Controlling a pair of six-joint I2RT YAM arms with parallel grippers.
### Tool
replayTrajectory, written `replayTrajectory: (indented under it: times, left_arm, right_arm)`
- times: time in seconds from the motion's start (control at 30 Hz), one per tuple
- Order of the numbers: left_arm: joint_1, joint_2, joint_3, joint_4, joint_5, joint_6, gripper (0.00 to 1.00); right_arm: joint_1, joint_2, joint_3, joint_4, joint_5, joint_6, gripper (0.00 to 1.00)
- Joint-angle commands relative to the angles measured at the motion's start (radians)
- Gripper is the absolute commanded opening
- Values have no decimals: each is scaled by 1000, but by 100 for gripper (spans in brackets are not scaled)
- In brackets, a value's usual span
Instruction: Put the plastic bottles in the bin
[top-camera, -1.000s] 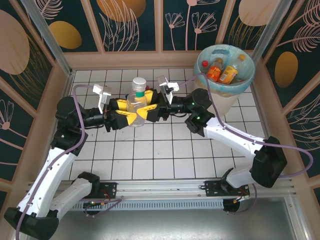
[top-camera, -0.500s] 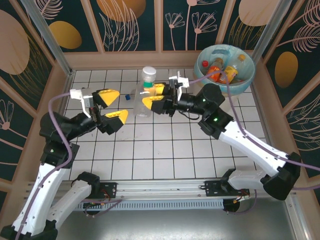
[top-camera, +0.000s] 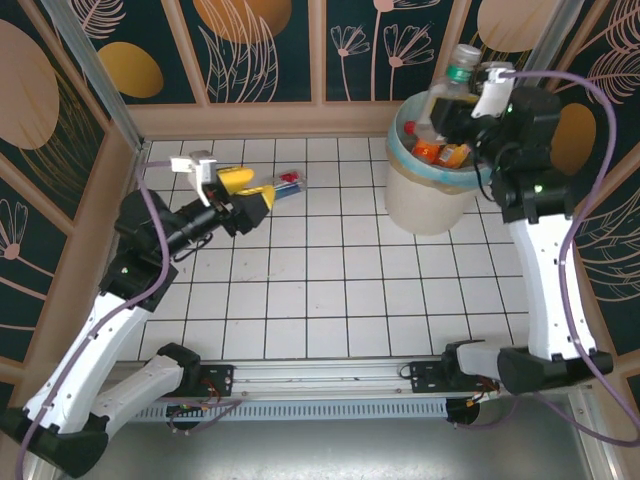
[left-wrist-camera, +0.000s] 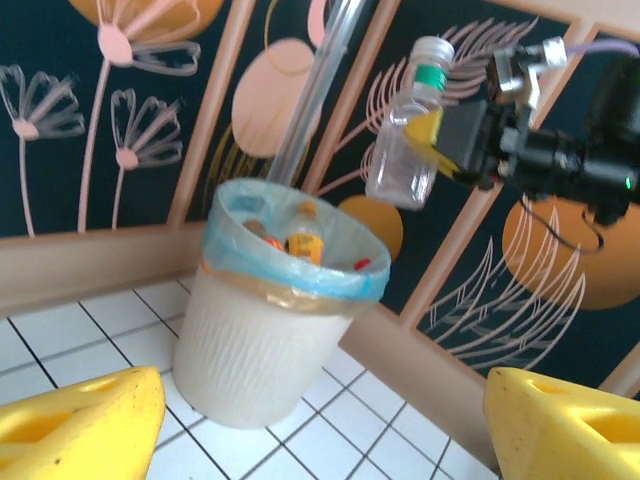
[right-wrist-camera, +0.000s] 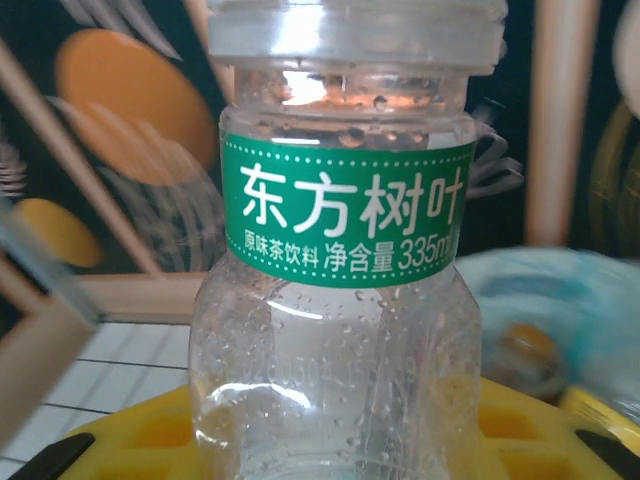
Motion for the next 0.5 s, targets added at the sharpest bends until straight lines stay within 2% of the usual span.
replayTrajectory:
  times: [0.0, 0.13, 0.33, 0.47]
  left_arm:
    - [-90, 27, 42, -39, -120, 49, 82]
    - [-163, 78, 38, -77, -201, 67, 82]
    - [-185, 107, 18, -106, -235, 64, 82]
    - [-185, 96, 5, -104, -257, 65, 83]
  right_arm:
    - [-70, 125, 139, -254, 24, 13, 36]
    - [-88, 249, 227, -323, 67, 18, 39]
    - [-88, 329, 253, -341, 116, 23, 43]
    - [-87, 346, 253, -348, 144, 19, 66]
